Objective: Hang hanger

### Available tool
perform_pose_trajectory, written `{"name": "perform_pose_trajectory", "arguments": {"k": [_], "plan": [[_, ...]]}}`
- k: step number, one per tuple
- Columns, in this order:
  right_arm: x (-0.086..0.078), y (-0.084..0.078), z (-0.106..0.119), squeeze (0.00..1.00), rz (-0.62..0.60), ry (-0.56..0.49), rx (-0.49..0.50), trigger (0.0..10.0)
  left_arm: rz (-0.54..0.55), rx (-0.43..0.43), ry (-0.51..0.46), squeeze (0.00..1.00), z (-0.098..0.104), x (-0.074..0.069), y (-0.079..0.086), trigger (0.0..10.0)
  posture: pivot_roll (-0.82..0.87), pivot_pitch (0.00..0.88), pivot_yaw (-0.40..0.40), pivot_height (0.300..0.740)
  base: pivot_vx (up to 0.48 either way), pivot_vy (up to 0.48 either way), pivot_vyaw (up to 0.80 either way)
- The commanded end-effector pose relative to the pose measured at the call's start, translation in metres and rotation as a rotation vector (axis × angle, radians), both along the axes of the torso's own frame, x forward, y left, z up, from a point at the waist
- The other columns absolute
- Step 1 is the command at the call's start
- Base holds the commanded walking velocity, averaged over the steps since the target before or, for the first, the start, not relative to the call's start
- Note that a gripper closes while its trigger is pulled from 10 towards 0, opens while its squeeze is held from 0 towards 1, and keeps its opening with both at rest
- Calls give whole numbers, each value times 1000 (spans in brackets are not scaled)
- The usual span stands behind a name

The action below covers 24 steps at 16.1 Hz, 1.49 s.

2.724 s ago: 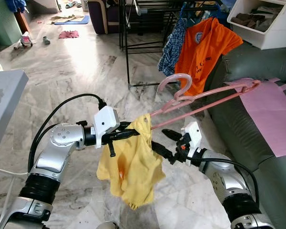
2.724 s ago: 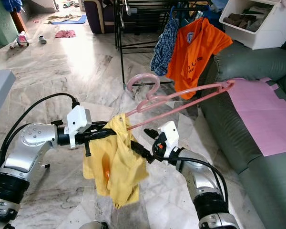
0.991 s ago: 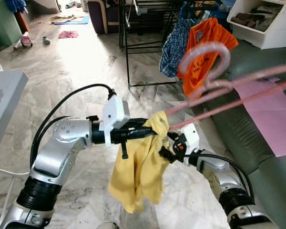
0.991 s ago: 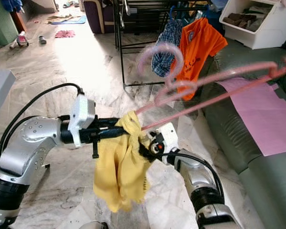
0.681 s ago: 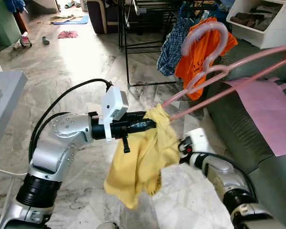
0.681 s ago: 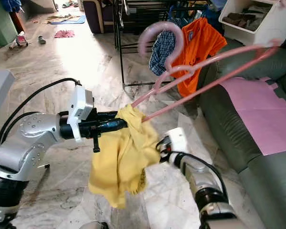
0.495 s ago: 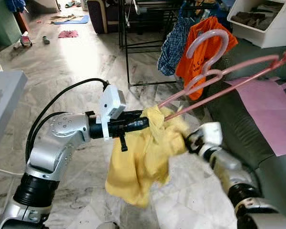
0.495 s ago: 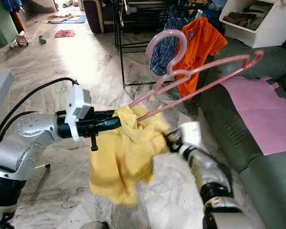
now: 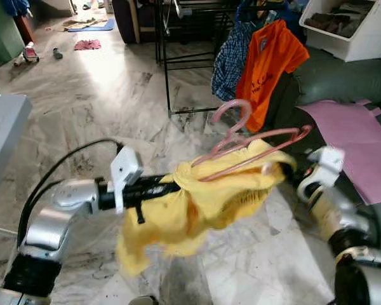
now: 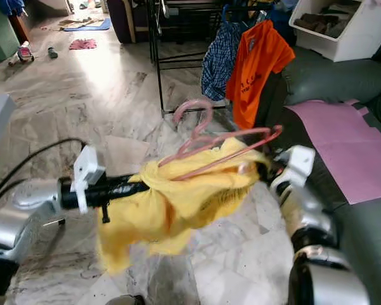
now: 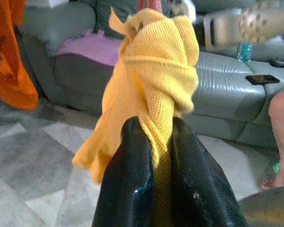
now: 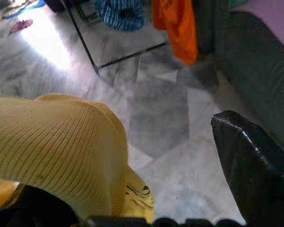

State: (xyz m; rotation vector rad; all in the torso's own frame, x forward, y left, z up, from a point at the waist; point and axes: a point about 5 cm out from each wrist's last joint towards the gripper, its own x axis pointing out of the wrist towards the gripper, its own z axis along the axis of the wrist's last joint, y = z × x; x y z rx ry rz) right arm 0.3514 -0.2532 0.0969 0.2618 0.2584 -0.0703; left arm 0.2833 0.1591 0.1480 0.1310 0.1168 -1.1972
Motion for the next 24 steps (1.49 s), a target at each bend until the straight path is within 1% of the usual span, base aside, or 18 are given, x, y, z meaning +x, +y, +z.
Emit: {"name": "perform_pose_trajectory", "arguments": {"k": [1, 2, 5, 7, 8, 9, 11, 12, 14, 15, 17, 18, 19, 20, 21, 22, 23, 24], "plan": [[-4, -33, 11, 0, -160, -7, -3, 0, 39, 42, -45, 0, 3, -1, 21, 0, 27, 91, -36, 740, 0, 0, 0], [-1, -35, 20, 0, -163, -26, -6, 0, 36, 64, -30, 0, -5, -3, 24, 0, 23, 91, -39, 740, 0, 0, 0], [4, -38, 31, 0, -170, -49, -34, 0, 35, 117, -10, 0, -21, -5, 33, 0, 15, 90, -43, 740, 0, 0, 0], [4, -39, 32, 0, -172, -51, -39, 0, 33, 124, -8, 0, -22, -6, 34, 0, 15, 90, -44, 740, 0, 0, 0], [6, -45, 45, 0, -162, -89, -134, 0, 25, 169, -4, 0, -31, -9, 42, 0, 13, 89, -45, 740, 0, 0, 0], [7, -47, 51, 0, -156, -109, -173, 0, 25, 180, 0, 0, -34, -10, 44, 0, 13, 89, -45, 740, 0, 0, 0], [11, -50, 64, 0, -146, -151, -220, 0, 33, 186, 3, 0, -36, -11, 47, 0, 11, 87, -44, 740, 0, 0, 0], [13, -50, 71, 0, -128, -167, -261, 0, 52, 180, -1, 0, -36, -10, 49, 0, 11, 86, -45, 740, 0, 0, 0], [16, -46, 77, 0, -104, -188, -310, 0, 89, 130, 21, 0, -37, -8, 51, 0, 11, 83, -44, 740, 0, 0, 0], [19, -43, 83, 0, -97, -216, -346, 0, 78, 166, 7, 0, -38, -8, 52, 0, 11, 83, -44, 740, 0, 0, 0], [25, -34, 94, 0, -68, -266, -380, 0, 103, 180, 1, 0, -40, -5, 52, 0, 15, 82, -44, 740, 0, 0, 0], [27, -29, 98, 0, -53, -284, -397, 0, 138, 177, -2, 0, -41, -1, 52, 0, 14, 78, -42, 740, 0, 0, 0], [30, -19, 104, 0, -17, -326, -402, 0, 210, 168, -29, 0, -42, 4, 50, 0, 9, 76, -38, 740, 0, 0, 0], [32, -13, 107, 0, -1, -351, -405, 0, 265, 152, -42, 0, -42, 9, 47, 0, 7, 75, -36, 740, 0, 0, 0], [34, 1, 112, 0, 26, -393, -380, 0, 405, 98, -36, 0, -43, 18, 41, 0, 4, 74, -35, 740, 0, 0, 0], [34, 9, 111, 0, 44, -408, -375, 0, 472, 51, -49, 0, -41, 22, 36, 0, 4, 72, -34, 740, 0, 0, 0], [34, 18, 109, 0, 67, -423, -358, 0, 585, 1, -30, 0, -42, 28, 31, 0, 5, 71, -36, 740, 0, 0, 0], [33, 27, 105, 0, 93, -427, -358, 0, 655, -44, -19, 0, -43, 32, 27, 0, 6, 70, -37, 740, 0, 0, 0]]}}
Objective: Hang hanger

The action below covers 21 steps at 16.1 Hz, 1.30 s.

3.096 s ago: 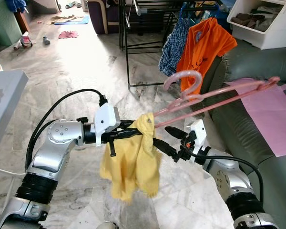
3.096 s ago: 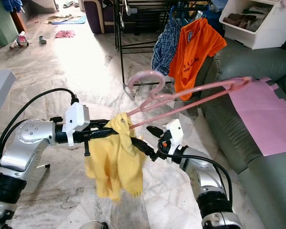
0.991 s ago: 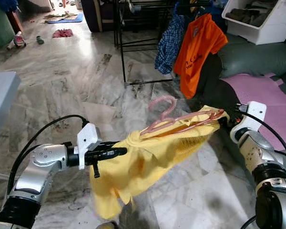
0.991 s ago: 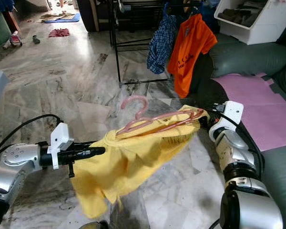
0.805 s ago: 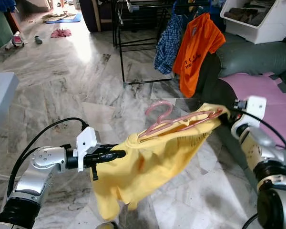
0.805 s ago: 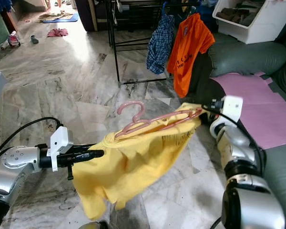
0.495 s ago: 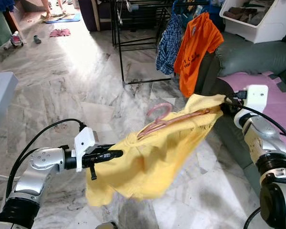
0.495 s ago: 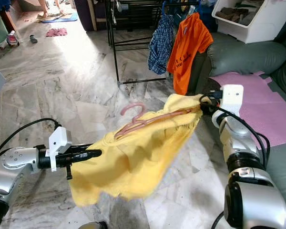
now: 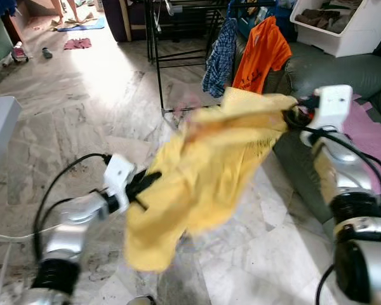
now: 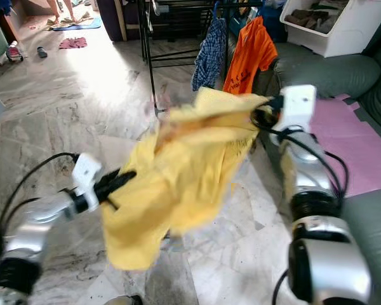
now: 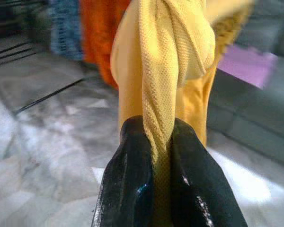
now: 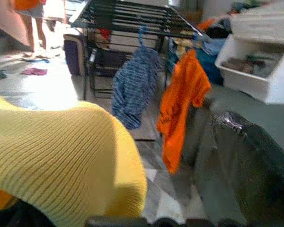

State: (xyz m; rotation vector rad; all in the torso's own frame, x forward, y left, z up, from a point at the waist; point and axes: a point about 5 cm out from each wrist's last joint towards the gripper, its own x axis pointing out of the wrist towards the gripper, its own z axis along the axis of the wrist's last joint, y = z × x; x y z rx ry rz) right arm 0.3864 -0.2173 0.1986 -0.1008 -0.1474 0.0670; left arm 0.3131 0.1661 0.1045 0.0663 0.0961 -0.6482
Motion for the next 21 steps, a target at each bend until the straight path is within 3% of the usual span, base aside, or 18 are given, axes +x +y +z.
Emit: {"name": "perform_pose_trajectory", "arguments": {"k": [1, 5, 7, 9, 10, 11, 12, 14, 16, 21], "plan": [[-6, 14, -12, 0, 39, -3, -26, 0, 207, -141, 38, 0, 0, 7, -1, 0, 5, 69, -39, 740, 0, 0, 0], [-20, 50, -51, 0, 149, 110, -44, 0, 288, -297, 66, 0, 9, 12, -37, 0, 7, 62, -42, 740, 0, 0, 0], [-26, 62, -62, 0, 183, 134, -23, 0, 292, -328, 84, 0, 11, 13, -44, 0, 10, 61, -40, 740, 0, 0, 0], [-42, 85, -87, 0, 280, 221, -32, 510, 309, -345, 100, 0, 12, 13, -51, 0, 10, 60, -37, 740, 0, 0, 0], [-54, 95, -104, 0, 334, 292, -41, 2510, 315, -353, 102, 0, 14, 12, -53, 0, 9, 61, -38, 740, 0, 0, 0], [-60, 98, -115, 0, 353, 338, -87, 10000, 330, -369, 101, 0, 15, 12, -53, 0, 9, 59, -39, 740, 0, 0, 0], [-64, 99, -121, 0, 374, 370, -67, 10000, 336, -378, 106, 0, 15, 12, -52, 0, 10, 61, -41, 740, 0, 0, 0], [-71, 99, -128, 1000, 390, 394, -47, 10000, 340, -382, 109, 0, 16, 13, -52, 0, 11, 62, -44, 740, 0, 0, 0], [-80, 102, -130, 1000, 475, 396, -60, 10000, 318, -380, 102, 0, 17, 12, -52, 0, 10, 62, -47, 740, 0, 0, 0], [-81, 92, -121, 1000, 470, 341, -82, 10000, 223, -291, -10, 0, 29, 10, -48, 0, 10, 68, -49, 740, 0, 0, 0]]}}
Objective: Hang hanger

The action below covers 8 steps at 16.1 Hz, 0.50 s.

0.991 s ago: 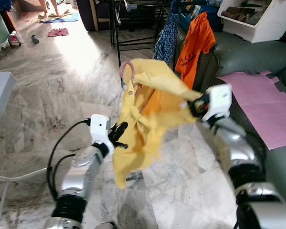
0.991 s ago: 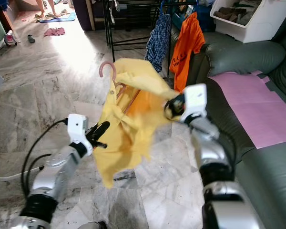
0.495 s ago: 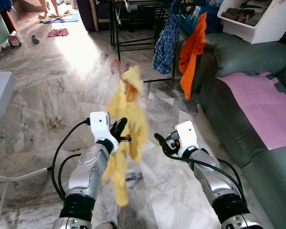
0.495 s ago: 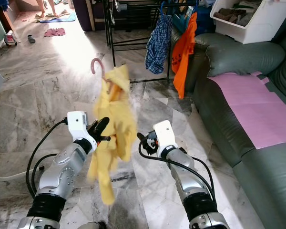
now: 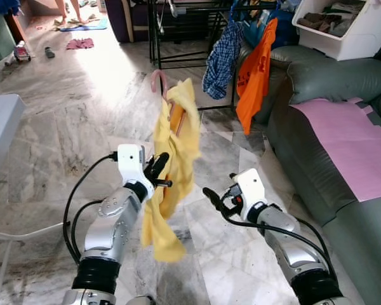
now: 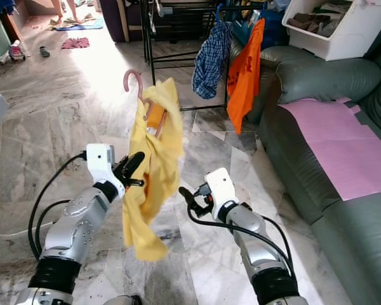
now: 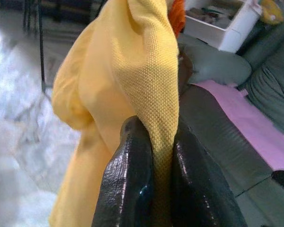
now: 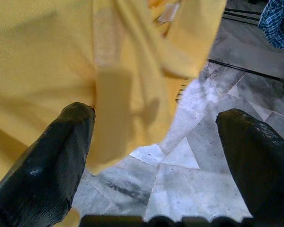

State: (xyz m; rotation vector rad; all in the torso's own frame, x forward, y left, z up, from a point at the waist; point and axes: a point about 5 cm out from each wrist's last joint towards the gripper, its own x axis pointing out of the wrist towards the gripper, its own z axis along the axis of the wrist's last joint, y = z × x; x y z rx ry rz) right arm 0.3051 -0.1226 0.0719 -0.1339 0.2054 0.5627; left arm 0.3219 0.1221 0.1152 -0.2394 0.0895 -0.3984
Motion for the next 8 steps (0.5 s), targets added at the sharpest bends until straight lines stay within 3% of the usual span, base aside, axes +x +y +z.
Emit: {"name": "perform_pose_trajectory", "arguments": {"k": [1, 2, 4, 5, 8], "plan": [[2, -8, 9, 1000, -16, -52, -6, 10000, -41, 33, -135, 0, 22, 1, -2, 0, 7, 71, -49, 740, 0, 0, 0], [3, -13, 12, 0, -33, -67, -17, 10000, -68, 64, -155, 0, 23, -1, -1, 0, 7, 72, -49, 740, 0, 0, 0], [10, -37, 21, 0, -168, -136, -38, 10000, -99, 195, -194, 0, 18, -9, 7, 0, 5, 79, -47, 740, 0, 0, 0], [11, -44, 25, 0, -214, -157, -14, 10000, -60, 224, -191, 0, 12, -13, 14, 0, 4, 82, -47, 740, 0, 0, 0], [6, -50, 30, 0, -258, -198, 5, 10000, -35, 220, -168, 0, 2, -27, 17, 0, 5, 87, -46, 740, 0, 0, 0]]}}
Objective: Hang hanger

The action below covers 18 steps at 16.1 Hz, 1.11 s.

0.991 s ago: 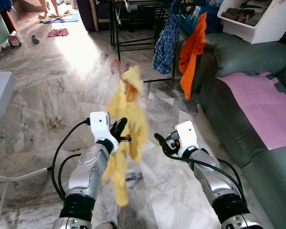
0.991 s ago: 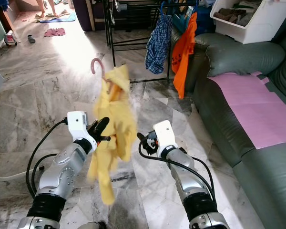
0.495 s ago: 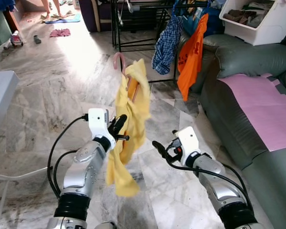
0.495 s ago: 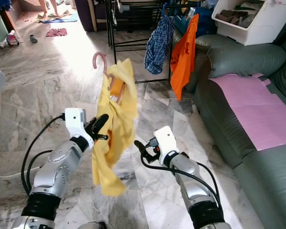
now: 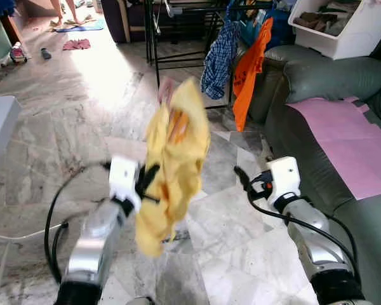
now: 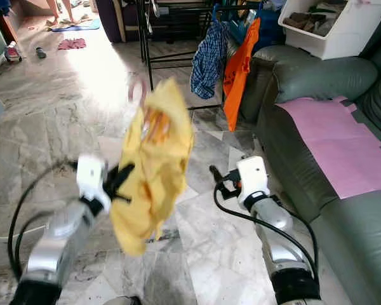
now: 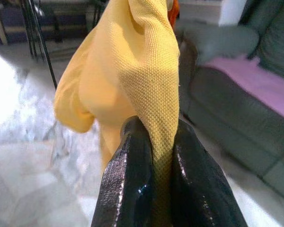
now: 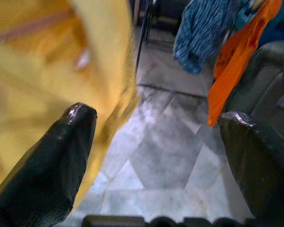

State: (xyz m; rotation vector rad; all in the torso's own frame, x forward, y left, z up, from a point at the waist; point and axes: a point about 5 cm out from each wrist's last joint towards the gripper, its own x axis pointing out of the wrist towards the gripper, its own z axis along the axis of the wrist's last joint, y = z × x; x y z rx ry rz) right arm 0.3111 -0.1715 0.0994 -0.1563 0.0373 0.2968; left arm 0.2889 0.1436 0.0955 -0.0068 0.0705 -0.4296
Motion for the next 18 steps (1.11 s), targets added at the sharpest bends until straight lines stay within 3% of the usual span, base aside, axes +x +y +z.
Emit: {"name": "perform_pose_trajectory", "arguments": {"k": [1, 2, 4, 6, 8, 9, 11, 15, 18], "plan": [[-1, -1, 7, 0, -1, -45, -12, 10000, -54, 14, -114, 0, 20, 0, -7, 0, 9, 90, -48, 740, 0, 0, 0], [1, -3, 22, 0, 85, -109, -98, 10000, -154, 35, -109, 0, 17, -9, -10, 0, 12, 90, -50, 740, 0, 0, 0], [3, -11, 43, 0, 314, -133, -243, 10000, -313, 88, -119, 0, 18, -16, -8, 0, 12, 91, -49, 740, 0, 0, 0], [3, -27, 56, 0, 453, -94, -345, 10000, -407, 127, -114, 0, 18, -18, -1, 0, 8, 89, -50, 740, 0, 0, 0], [5, -42, 71, 0, 490, -75, -360, 10000, -482, 181, -101, 0, 17, -18, 6, 0, 3, 88, -49, 740, 0, 0, 0], [2, -47, 78, 0, 539, -59, -299, 0, -530, 210, -92, 0, 16, -20, 9, 0, 1, 87, -50, 740, 0, 0, 0], [1, -54, 77, 0, 573, -36, -376, 0, -626, 232, -64, 0, 12, -25, 11, 0, 1, 84, -46, 740, 0, 0, 0], [-3, -52, 75, 0, 676, 25, -388, 0, -745, 275, -51, 0, 7, -33, 13, 0, 3, 80, -45, 740, 0, 0, 0], [-5, -51, 72, 0, 763, 89, -411, 7020, -794, 296, -68, 0, 11, -30, 15, 0, 5, 76, -47, 740, 0, 0, 0]]}}
